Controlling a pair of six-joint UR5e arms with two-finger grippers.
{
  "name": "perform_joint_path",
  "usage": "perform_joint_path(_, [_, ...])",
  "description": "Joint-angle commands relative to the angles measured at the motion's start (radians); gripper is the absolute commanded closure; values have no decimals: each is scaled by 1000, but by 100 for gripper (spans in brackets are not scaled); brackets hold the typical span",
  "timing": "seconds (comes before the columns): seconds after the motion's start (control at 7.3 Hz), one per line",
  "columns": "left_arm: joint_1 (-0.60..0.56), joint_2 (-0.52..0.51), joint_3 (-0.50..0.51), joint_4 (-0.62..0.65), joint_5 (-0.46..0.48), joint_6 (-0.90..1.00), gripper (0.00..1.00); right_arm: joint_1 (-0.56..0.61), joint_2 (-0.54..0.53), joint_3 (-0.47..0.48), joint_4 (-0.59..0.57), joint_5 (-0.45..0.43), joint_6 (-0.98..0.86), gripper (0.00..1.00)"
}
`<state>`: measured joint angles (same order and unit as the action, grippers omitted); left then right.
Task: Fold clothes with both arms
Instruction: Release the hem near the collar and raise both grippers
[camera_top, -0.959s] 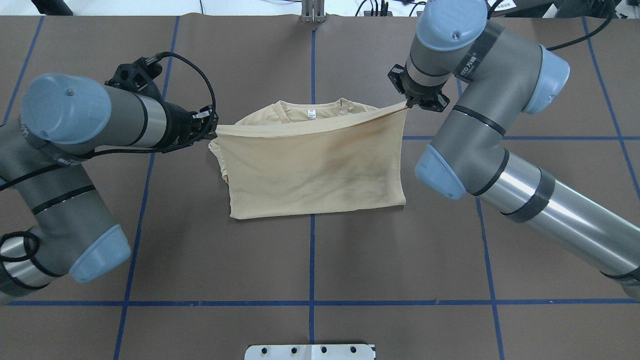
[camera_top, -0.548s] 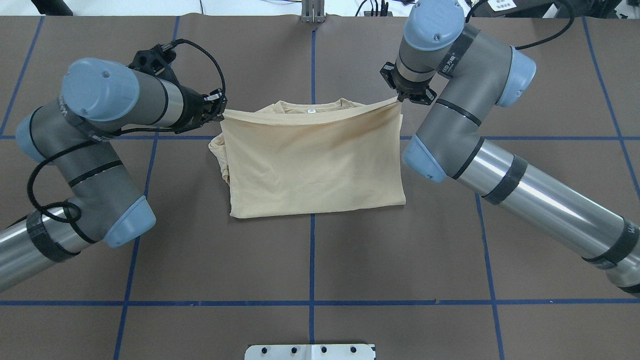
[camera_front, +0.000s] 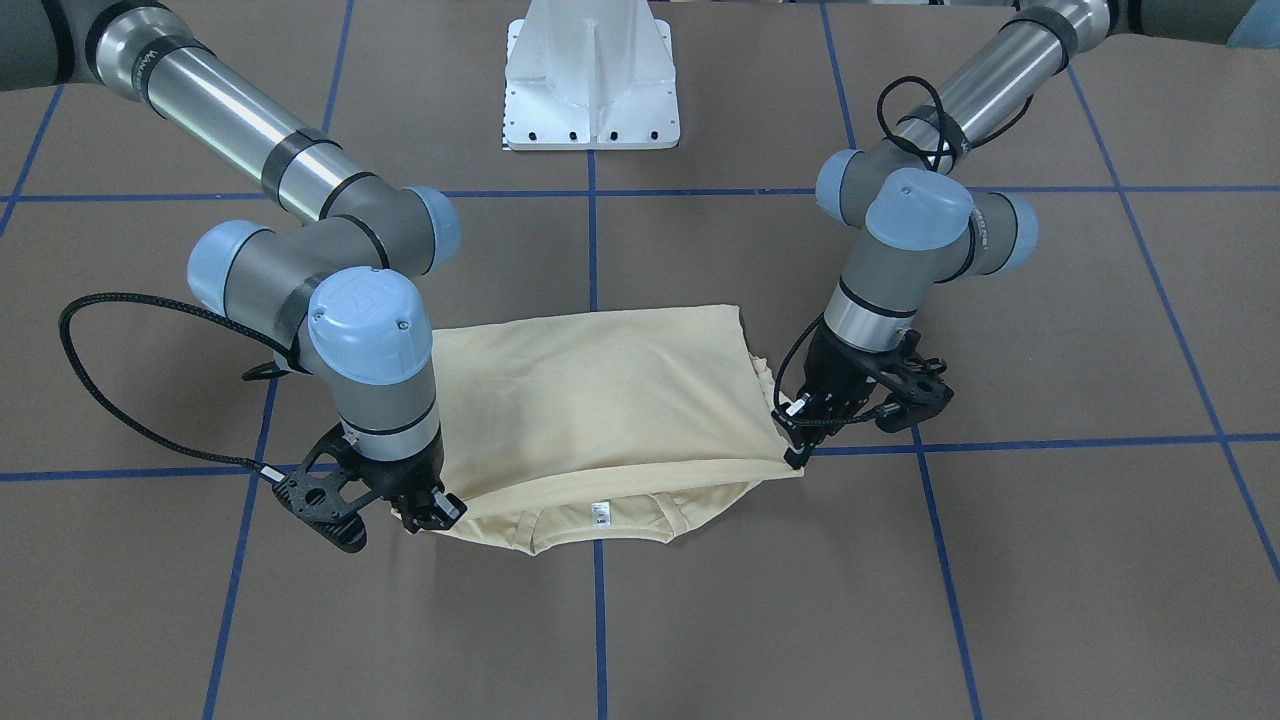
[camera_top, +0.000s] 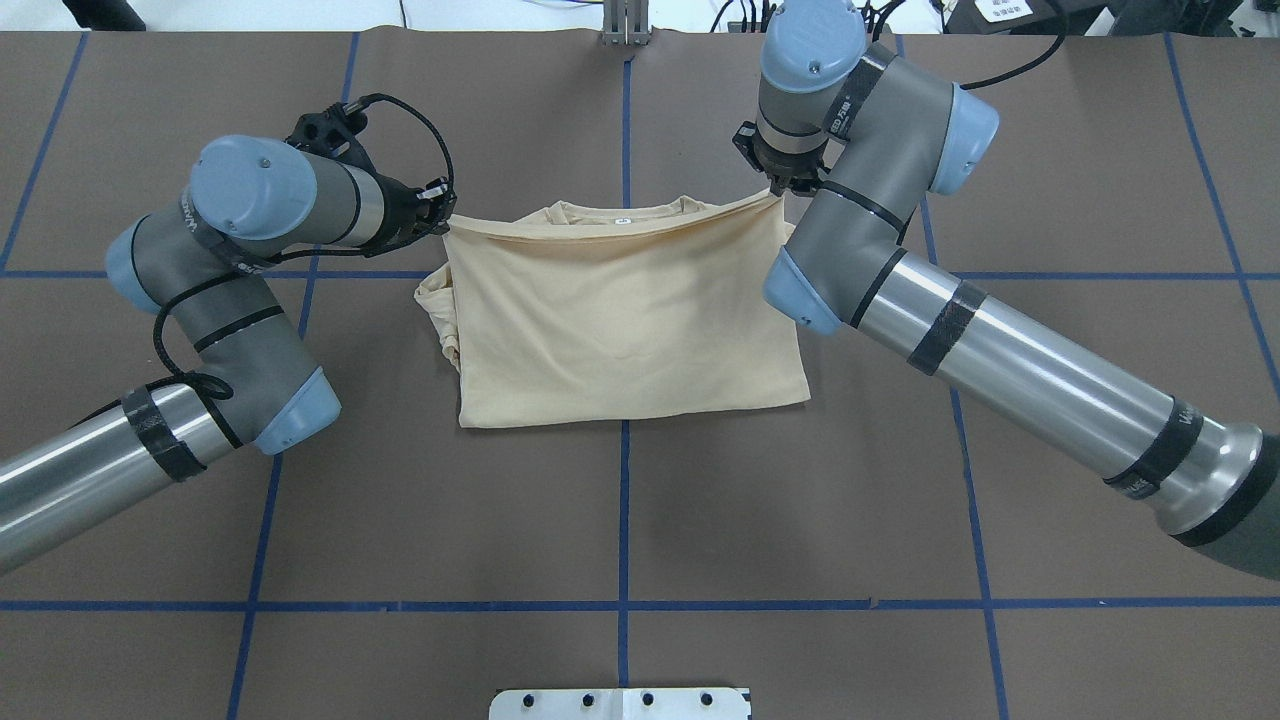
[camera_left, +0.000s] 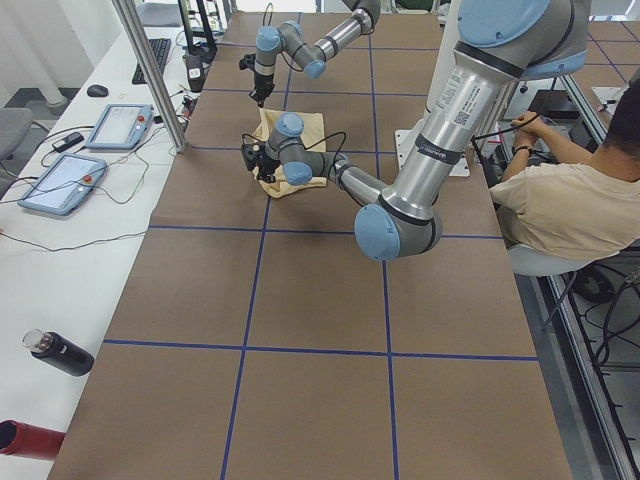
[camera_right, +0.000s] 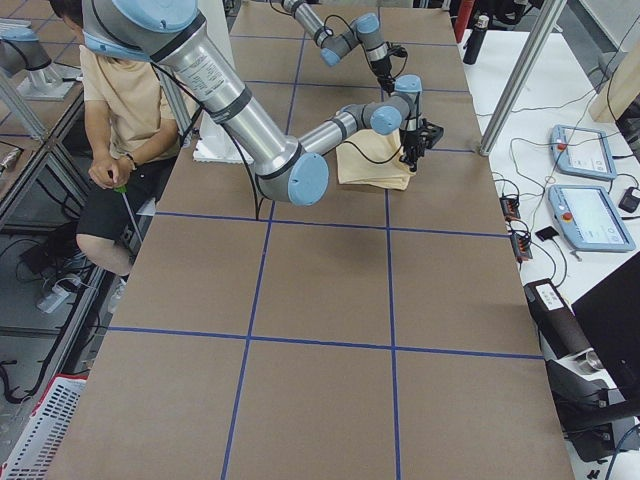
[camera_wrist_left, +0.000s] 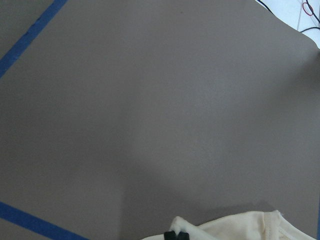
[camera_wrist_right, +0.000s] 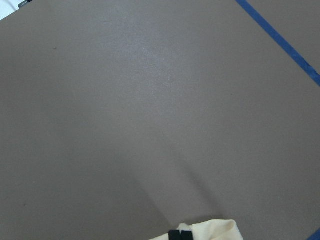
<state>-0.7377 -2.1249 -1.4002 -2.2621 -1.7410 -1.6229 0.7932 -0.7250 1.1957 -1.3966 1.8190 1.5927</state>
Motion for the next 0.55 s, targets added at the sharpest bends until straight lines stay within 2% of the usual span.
perform_joint_path(0.0, [0,-18,35,-11,11,0,93,1,4,-15,10,-1,-3,100])
perform_joint_path(0.14, [0,-18,41,-11,11,0,89,0,4,-16,10,-1,-3,88])
perform_joint_path(0.27, [0,-20,41,-10,11,0,86,0,6,-15,13,-4,-11,50])
perform_joint_path(0.41, [0,-18,41,-10,9,0,76,1,13,-15,18,-6,-13,42])
